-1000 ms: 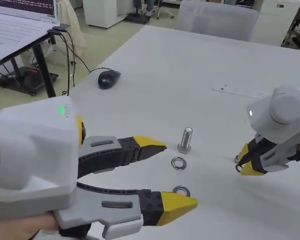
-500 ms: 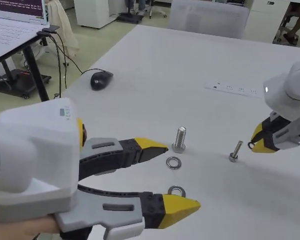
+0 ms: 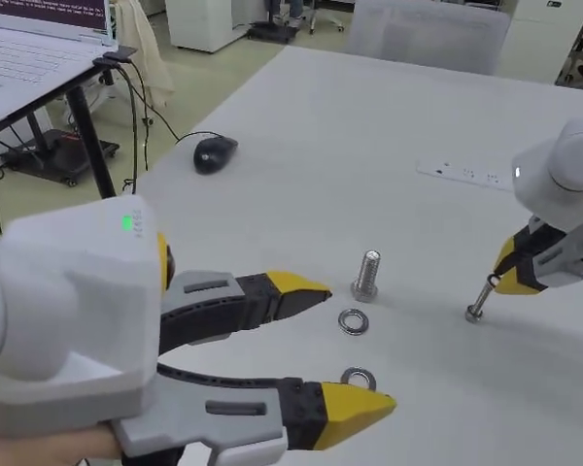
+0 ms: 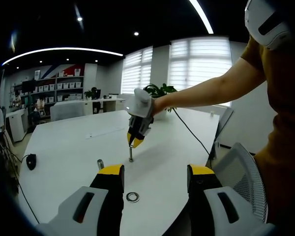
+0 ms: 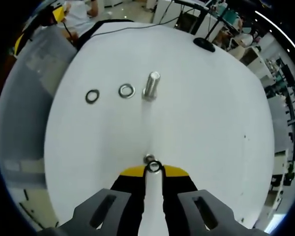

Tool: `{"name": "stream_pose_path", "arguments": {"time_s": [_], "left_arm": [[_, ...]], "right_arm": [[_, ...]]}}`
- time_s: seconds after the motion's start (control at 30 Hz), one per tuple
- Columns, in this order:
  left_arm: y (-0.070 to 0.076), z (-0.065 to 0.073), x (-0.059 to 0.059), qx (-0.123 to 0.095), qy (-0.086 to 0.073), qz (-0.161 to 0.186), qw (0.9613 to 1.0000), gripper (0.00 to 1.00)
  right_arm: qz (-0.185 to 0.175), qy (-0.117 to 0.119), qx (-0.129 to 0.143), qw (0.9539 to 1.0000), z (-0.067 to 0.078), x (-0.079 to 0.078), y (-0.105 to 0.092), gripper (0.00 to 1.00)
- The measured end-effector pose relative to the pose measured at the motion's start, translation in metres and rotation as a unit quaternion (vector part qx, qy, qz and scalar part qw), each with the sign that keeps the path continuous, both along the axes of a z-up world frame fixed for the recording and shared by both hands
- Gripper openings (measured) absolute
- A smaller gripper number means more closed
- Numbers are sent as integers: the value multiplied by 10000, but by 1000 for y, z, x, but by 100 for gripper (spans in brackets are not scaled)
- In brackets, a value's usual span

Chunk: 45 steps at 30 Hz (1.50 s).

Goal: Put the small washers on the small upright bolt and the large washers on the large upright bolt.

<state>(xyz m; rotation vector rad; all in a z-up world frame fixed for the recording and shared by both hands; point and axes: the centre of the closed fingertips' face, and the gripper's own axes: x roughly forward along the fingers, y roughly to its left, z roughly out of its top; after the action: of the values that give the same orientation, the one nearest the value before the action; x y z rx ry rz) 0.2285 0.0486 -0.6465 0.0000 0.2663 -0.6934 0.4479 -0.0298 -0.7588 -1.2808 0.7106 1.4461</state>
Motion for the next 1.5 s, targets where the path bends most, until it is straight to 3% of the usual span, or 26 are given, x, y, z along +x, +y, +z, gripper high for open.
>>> {"name": "stream_pose_path", "arguments": {"time_s": [0.37, 0.9, 1.33, 1.5], "left_arm": [[2, -1, 1, -20, 30, 16, 10000, 50], [3, -9, 4, -40, 127, 37, 9999, 50], [6, -14, 6, -59, 203, 81, 9997, 50], [8, -15, 7, -54, 228, 88, 9997, 50]], "right_arm": [[3, 49, -38, 10000, -6, 2, 3, 12], [144, 111, -175, 9997, -31, 1, 4, 12], [164, 159, -110, 9997, -53, 2, 3, 13], [148, 151, -8, 9998, -51, 3, 4, 16]]}}
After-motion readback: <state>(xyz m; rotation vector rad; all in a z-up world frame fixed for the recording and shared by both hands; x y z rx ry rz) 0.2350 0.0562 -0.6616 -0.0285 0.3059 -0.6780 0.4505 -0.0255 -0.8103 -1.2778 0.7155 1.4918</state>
